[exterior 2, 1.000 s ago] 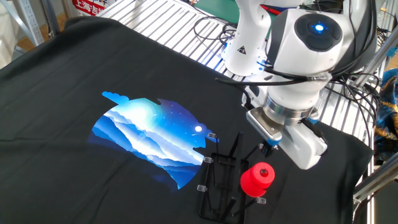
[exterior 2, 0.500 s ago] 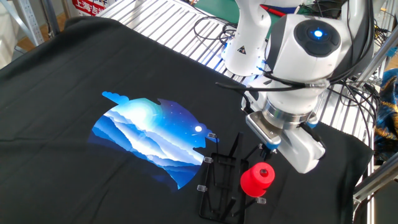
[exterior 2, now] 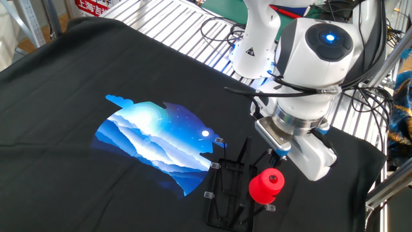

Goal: Take the cup off the cup rack

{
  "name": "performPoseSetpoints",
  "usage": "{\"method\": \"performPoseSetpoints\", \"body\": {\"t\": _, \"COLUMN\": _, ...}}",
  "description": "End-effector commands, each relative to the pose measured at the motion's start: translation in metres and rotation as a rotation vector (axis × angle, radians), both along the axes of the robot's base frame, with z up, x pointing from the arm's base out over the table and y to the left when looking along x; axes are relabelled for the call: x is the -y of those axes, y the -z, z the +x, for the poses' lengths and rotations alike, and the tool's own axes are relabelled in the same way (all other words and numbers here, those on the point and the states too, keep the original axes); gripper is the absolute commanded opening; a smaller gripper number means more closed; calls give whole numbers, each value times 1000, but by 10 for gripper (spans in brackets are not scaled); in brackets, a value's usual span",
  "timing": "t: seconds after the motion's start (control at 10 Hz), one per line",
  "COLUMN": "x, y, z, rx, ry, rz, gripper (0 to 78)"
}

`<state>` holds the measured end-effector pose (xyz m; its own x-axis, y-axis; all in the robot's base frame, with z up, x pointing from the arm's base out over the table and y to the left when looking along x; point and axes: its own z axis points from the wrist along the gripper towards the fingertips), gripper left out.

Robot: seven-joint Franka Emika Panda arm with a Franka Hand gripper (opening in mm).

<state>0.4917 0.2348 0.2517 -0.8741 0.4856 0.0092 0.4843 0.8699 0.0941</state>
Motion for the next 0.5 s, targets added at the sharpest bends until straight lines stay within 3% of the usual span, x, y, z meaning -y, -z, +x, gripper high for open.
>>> {"method": "performPoseSetpoints", "body": {"t": 0.1, "x": -1, "y": -2, "z": 0, "rx": -12, "ry": 31, "rz": -13, "gripper": 0}}
{"method": "performPoseSetpoints", "body": {"t": 0.4, "x": -1, "y": -2, "z": 0, "rx": -64, "ry": 3, "rz": 8, "gripper": 0}}
{"method": "performPoseSetpoints", "body": {"t": 0.5, "x": -1, "y": -2, "z": 0, "rx": -67, "ry": 0, "rz": 9, "gripper": 0}}
